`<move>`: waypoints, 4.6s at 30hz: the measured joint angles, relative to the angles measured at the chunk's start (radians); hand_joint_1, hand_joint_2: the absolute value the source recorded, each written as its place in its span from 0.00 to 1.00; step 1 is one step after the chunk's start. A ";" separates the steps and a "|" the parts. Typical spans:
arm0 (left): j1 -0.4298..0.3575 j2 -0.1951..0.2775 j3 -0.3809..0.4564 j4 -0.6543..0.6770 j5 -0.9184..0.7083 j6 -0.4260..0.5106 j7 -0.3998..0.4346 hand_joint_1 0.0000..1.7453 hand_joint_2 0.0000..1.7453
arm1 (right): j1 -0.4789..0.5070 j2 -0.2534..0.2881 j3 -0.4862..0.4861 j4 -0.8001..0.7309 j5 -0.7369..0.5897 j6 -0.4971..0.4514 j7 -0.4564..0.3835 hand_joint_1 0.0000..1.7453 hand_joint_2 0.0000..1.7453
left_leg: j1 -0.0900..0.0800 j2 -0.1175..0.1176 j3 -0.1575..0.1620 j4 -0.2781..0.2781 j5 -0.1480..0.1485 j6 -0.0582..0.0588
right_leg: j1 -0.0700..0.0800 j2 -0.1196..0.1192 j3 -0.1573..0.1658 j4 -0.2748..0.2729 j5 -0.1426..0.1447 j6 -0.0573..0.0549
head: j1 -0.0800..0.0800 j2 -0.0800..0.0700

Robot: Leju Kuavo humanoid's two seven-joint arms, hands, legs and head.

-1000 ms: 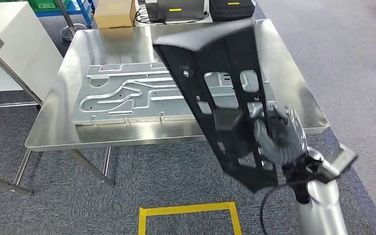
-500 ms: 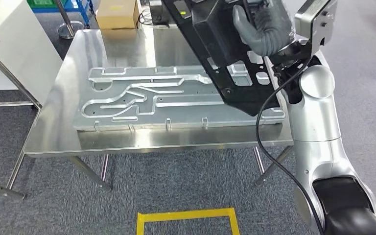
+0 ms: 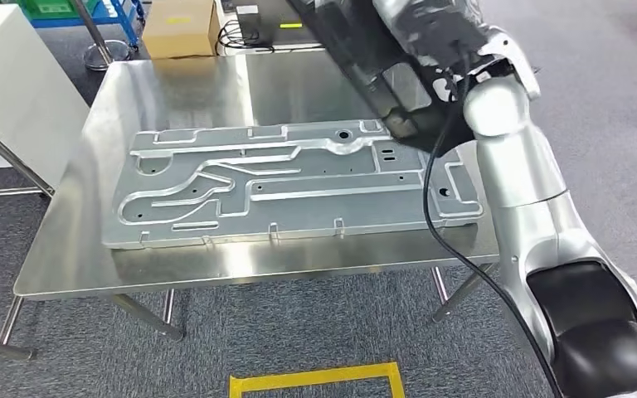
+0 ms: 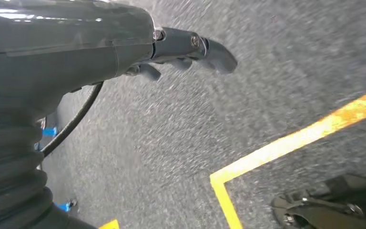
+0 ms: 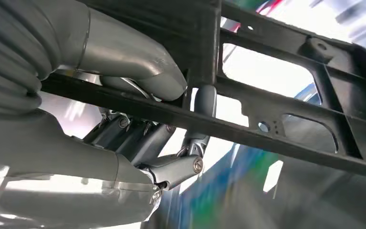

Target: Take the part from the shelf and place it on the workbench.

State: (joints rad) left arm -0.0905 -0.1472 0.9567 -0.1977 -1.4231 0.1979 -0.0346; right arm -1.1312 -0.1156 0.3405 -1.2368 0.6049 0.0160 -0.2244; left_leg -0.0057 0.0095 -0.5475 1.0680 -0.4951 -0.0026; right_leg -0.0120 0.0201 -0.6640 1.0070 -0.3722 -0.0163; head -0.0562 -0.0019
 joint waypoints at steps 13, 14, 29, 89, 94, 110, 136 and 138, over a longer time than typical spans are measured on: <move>0.001 0.006 -0.012 0.000 -0.004 -0.005 -0.008 0.00 1.00 | -0.048 -0.073 0.293 0.191 0.722 -0.169 0.057 1.00 1.00 | 0.009 0.000 -0.109 -0.058 0.119 0.010 | -0.001 0.019 0.090 0.003 -0.093 0.031 | 0.000 0.000; 0.000 0.006 -0.012 0.000 -0.004 -0.005 -0.008 0.00 1.00 | -0.051 -0.074 0.295 0.195 0.718 -0.170 0.057 1.00 1.00 | 0.009 0.001 -0.104 -0.061 0.119 0.016 | -0.002 0.015 0.092 0.007 -0.099 0.037 | 0.000 0.000; -0.003 0.002 -0.013 0.001 -0.004 -0.002 -0.013 0.00 1.00 | -0.012 -0.037 0.301 0.442 0.667 -0.249 -0.013 1.00 1.00 | -0.003 -0.008 -0.028 -0.063 0.040 0.013 | 0.012 -0.005 -0.003 -0.005 0.003 0.008 | 0.000 0.000; 0.011 -0.006 -0.015 0.001 0.033 -0.009 0.004 0.00 0.00 | -0.009 0.023 0.175 0.518 0.620 -0.165 0.008 0.00 0.00 | 0.007 -0.004 -0.120 -0.050 0.144 0.008 | 0.012 -0.020 0.120 0.010 -0.117 0.017 | 0.000 0.000; 0.023 -0.005 -0.009 0.001 0.035 -0.014 0.004 0.00 0.00 | -0.023 0.020 0.107 0.430 0.594 -0.152 0.011 0.00 0.00 | 0.014 -0.003 -0.166 0.095 0.004 -0.014 | 0.001 -0.012 0.086 -0.008 -0.066 -0.007 | 0.000 0.000; 0.019 0.002 -0.008 0.001 0.029 -0.022 -0.010 0.00 0.00 | 0.092 0.028 -0.077 0.325 0.563 -0.189 0.026 0.00 0.00 | 0.015 0.041 -0.014 -0.067 0.051 0.031 | -0.003 0.003 -0.081 0.185 -0.144 0.064 | 0.002 0.000; -0.007 0.011 0.013 -0.001 0.015 -0.004 0.028 0.00 0.00 | 1.112 0.237 -1.141 0.039 0.308 -0.577 -0.270 0.00 0.00 | -0.007 0.019 0.126 -0.112 -0.034 0.035 | 0.026 -0.054 0.004 -0.008 0.033 0.007 | 0.000 0.000; -0.006 0.012 0.013 -0.001 0.014 -0.004 0.029 0.00 0.00 | 1.114 0.255 -1.159 0.051 0.307 -0.579 -0.270 0.00 0.00 | -0.002 0.018 0.101 -0.119 0.000 0.043 | 0.022 -0.038 -0.013 0.024 -0.024 0.023 | 0.000 0.000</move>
State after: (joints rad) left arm -0.0967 -0.1351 0.9702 -0.1987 -1.4091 0.1938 -0.0051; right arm -0.0175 0.1395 -0.8184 -1.1861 0.9124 -0.5632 -0.4942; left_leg -0.0079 0.0278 -0.4467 0.9490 -0.4952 0.0405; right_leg 0.0098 -0.0175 -0.6769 1.0309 -0.3960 0.0069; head -0.0561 -0.0019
